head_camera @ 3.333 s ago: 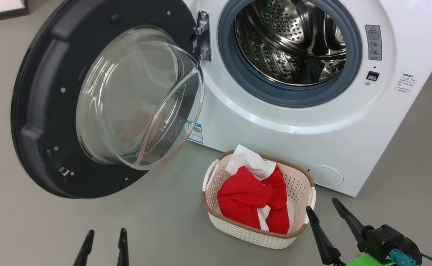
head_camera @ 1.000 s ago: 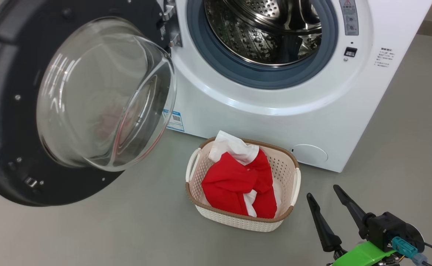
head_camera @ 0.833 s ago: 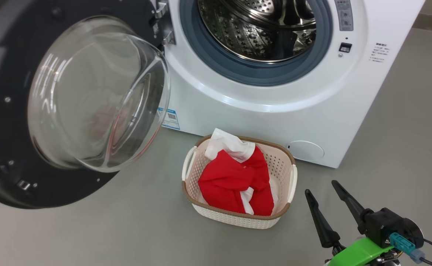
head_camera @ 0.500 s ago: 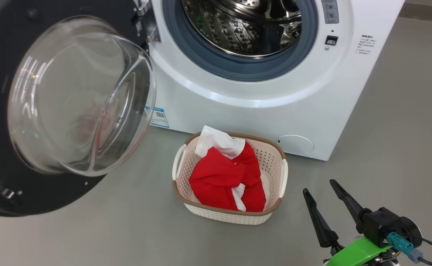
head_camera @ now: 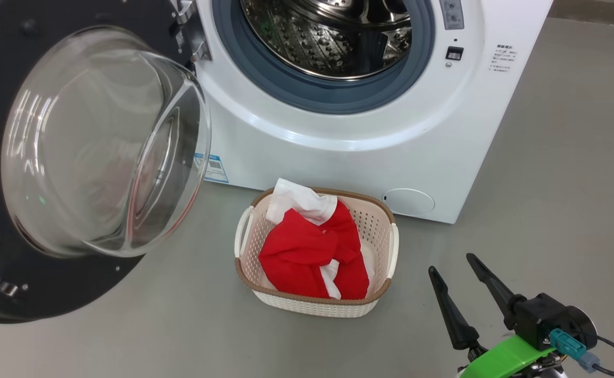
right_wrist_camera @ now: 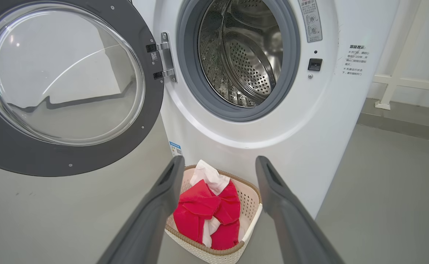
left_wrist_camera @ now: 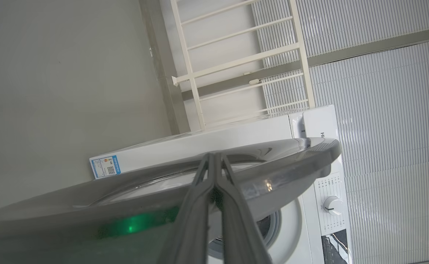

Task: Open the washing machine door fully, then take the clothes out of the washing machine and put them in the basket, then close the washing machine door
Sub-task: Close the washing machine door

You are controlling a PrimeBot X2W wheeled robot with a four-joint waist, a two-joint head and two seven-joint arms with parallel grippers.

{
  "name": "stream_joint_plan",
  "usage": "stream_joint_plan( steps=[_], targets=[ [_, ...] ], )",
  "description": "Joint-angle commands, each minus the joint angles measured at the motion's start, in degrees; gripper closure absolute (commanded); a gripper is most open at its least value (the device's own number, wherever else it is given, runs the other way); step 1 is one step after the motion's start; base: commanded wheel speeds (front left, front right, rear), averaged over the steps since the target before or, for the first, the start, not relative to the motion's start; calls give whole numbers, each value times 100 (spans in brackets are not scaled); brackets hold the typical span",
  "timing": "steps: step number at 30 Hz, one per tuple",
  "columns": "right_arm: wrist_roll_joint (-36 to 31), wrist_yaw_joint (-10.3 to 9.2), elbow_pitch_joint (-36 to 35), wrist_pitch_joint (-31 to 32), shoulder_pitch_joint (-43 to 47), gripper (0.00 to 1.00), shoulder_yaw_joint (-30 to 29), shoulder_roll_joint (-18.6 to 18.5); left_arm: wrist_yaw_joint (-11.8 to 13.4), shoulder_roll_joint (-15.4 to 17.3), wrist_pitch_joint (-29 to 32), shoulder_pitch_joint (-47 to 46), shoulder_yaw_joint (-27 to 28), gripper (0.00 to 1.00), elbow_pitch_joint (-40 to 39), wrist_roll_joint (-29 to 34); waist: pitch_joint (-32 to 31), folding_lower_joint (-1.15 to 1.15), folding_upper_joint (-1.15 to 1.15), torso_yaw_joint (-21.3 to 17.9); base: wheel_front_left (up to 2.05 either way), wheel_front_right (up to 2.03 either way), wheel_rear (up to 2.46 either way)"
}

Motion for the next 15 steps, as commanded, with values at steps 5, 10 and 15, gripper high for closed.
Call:
stream_joint_plan(
  steps=[5, 10, 15],
  targets=[
    [47, 2, -137, -84, -285, 0, 119, -41, -148, 226, 431, 283, 143, 100, -458, -174, 88, 0, 0, -45, 0, 0, 0],
    [64, 2, -125, -124, -320, 0, 107, -41, -200, 111, 704, 571, 175, 100, -858, -321, 186, 0, 0, -93, 0, 0, 0],
    [87, 2, -88, -167, -363, 0, 105, -41, -221, -14, 916, 836, 202, 100, -1263, -451, 238, 0, 0, -160, 0, 0, 0]
  ],
)
